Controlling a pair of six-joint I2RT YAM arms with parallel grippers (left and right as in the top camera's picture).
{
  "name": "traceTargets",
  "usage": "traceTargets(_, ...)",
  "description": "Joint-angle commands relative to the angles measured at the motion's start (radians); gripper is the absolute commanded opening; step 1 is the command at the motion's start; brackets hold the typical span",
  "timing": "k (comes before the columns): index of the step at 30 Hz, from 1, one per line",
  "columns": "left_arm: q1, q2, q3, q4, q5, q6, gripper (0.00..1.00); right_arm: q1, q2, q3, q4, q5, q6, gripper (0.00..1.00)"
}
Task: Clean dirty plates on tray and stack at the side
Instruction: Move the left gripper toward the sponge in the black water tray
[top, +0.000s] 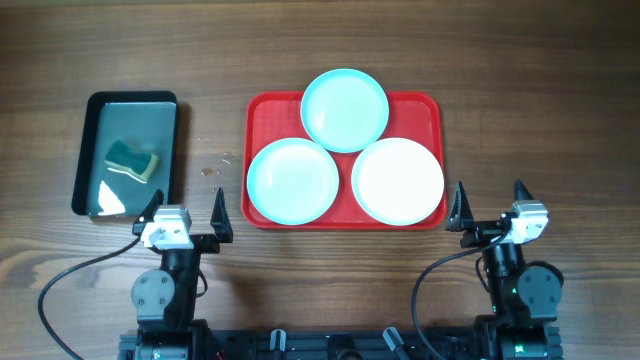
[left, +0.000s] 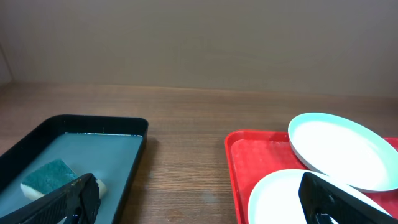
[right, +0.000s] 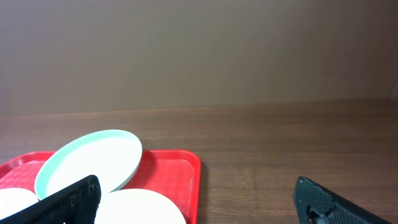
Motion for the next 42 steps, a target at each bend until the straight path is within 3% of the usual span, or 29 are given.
traceTargets(1,-0.006,-0.011,-0.005,-0.004,0.012,0.019,1.0,0.0,-0.002,-0.001,0.002,-0.001,0.01,1.0)
traceTargets(32,-0.005,-0.011,-0.005,-0.004,0.012,0.019,1.0,0.0,-0.001,-0.001,0.002,-0.001,0.01,1.0)
traceTargets(34,-0.006,-0.011,-0.005,0.011,0.12,-0.067,1.0,0.0,-0.002,-0.001,0.002,-0.001,0.01,0.99)
traceTargets(38,-0.006,-0.011,-0.005,0.079,0.545,-0.27,1.0,0.0,-0.001,-0.001,0.002,0.0,0.01,1.0)
traceTargets(42,-0.006,-0.011,-0.005,0.219,0.639,-0.275,1.0,0.0,-0.002,-0.001,0.002,-0.001,0.01,1.0)
